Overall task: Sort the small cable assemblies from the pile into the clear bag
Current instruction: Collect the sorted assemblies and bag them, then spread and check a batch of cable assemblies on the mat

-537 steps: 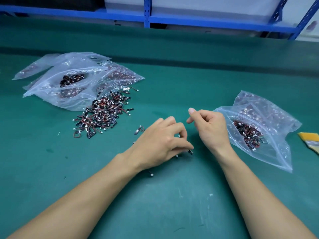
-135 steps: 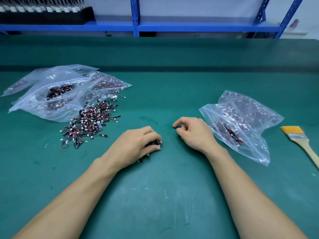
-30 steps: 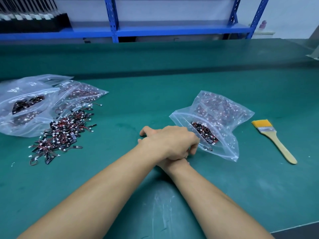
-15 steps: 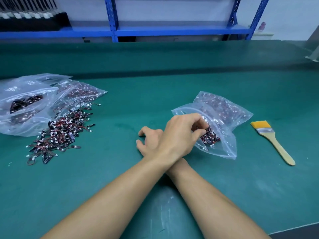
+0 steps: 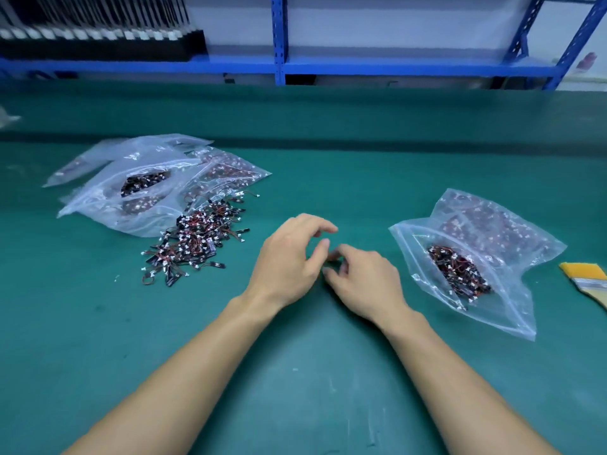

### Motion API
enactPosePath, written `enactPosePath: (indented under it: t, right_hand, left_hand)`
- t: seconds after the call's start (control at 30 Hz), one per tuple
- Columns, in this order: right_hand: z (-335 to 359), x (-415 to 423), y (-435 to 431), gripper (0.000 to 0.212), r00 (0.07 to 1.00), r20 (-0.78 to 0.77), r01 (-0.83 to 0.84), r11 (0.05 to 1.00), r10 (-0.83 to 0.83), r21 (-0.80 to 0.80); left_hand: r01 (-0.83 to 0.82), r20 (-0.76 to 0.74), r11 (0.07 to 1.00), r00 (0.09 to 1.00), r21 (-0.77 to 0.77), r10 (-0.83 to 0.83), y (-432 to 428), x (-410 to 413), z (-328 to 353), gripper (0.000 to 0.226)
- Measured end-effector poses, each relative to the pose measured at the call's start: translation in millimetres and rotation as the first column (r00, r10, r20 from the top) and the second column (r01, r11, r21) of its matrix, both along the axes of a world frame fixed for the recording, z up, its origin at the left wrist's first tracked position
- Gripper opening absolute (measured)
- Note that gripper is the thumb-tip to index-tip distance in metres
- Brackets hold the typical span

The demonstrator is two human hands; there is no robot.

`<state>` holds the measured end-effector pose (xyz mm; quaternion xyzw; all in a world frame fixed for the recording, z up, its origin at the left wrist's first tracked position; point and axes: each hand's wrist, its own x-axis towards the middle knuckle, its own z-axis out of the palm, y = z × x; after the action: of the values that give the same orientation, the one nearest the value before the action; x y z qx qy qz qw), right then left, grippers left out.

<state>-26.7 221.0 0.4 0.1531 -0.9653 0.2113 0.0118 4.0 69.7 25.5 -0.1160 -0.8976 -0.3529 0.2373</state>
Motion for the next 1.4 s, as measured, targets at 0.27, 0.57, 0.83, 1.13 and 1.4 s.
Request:
enactPosePath:
  t: [0.27,0.57,0.83,1.13,1.4]
  right_hand:
    - [-10,-9,2,0.014,0.999,-0.021,0.029,0.998,-0.030,-0.047]
    - [-8,-10,3,0.008,0.999,0.002,0.054,0.994,-0.054,-0.099]
    - [-8,-10,4,0.008,0.999,0.018,0.041,0.995,-0.039,-0.096]
    - [-7,-10,5,0.010,0.999,0.022,0.027,0.993,-0.025,-0.112]
    - [-7,-10,5,0.007,0.999,0.028,0.022,0.993,-0.019,-0.116]
  left_hand:
    - [-0.162,0.337,0.863,0.874,-0.479,0.351,-74,1,-31,0.074]
    - [0.242,0.253,0.938,0.951,-0.249,-0.179,-59,10,-29,0.055]
    - [-0.079,0.439,0.862,0.835,-0.501,0.332,-75,3,-34,0.086]
    - [0.228,0.376,0.940,0.919,-0.255,-0.121,-66,9,-30,0.060]
    - [-0.093,0.403,0.869,0.858,-0.486,0.317,-76,2,-37,0.084]
